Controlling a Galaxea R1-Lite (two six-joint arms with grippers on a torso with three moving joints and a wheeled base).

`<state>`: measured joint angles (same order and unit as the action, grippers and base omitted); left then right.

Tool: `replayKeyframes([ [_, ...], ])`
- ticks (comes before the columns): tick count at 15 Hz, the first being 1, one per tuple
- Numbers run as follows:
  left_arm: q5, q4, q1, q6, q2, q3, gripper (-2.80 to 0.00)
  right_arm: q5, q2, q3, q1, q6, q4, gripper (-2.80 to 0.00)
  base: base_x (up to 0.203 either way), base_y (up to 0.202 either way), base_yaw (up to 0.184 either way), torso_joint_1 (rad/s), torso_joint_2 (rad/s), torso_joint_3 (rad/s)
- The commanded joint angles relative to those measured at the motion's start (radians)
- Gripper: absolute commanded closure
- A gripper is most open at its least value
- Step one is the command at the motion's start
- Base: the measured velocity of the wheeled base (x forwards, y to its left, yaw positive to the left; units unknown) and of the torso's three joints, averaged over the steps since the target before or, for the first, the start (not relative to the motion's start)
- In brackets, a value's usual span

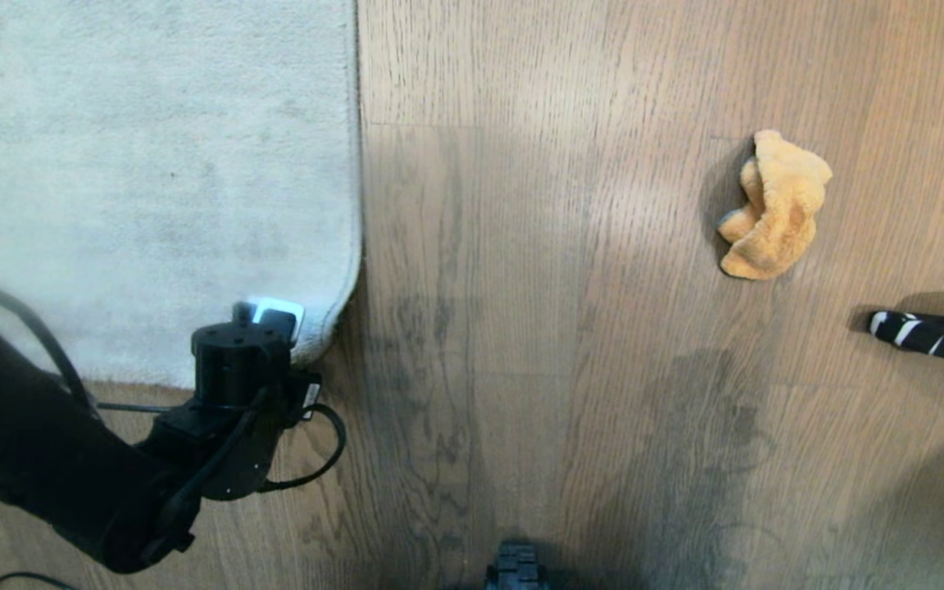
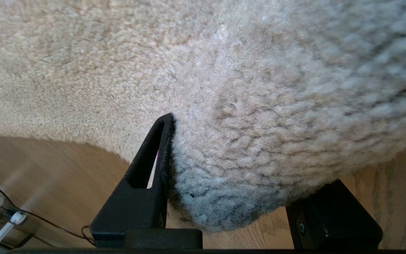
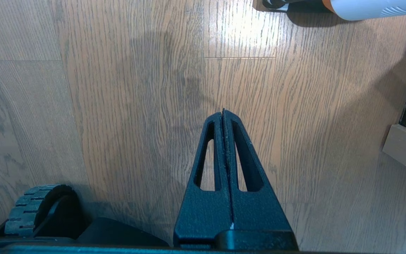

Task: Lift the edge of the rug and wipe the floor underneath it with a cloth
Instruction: Lift up the carpet

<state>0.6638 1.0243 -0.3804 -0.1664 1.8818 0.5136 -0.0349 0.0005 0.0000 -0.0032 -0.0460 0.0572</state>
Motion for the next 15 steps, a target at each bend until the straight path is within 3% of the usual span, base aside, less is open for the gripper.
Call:
replayKeyframes([
  [1,0.005,0.010,0.002,-0.001,-0.045,-0.010,0.00,0.000,0.001,0.000,0.000,0.000,0.001,0.00,0.000,0.000,0.000,0.000,0.00,0.000],
  [7,0.007,0.008,0.026,-0.001,-0.155,-0.093,0.00,0.000,0.001,0.000,0.000,0.000,0.001,0.00,0.000,0.000,0.000,0.000,0.00,0.000],
  [15,0.003,-0.004,0.108,-0.002,-0.328,-0.109,0.00,0.000,0.001,0.000,0.000,0.000,0.001,0.00,0.000,0.000,0.000,0.000,0.00,0.000],
])
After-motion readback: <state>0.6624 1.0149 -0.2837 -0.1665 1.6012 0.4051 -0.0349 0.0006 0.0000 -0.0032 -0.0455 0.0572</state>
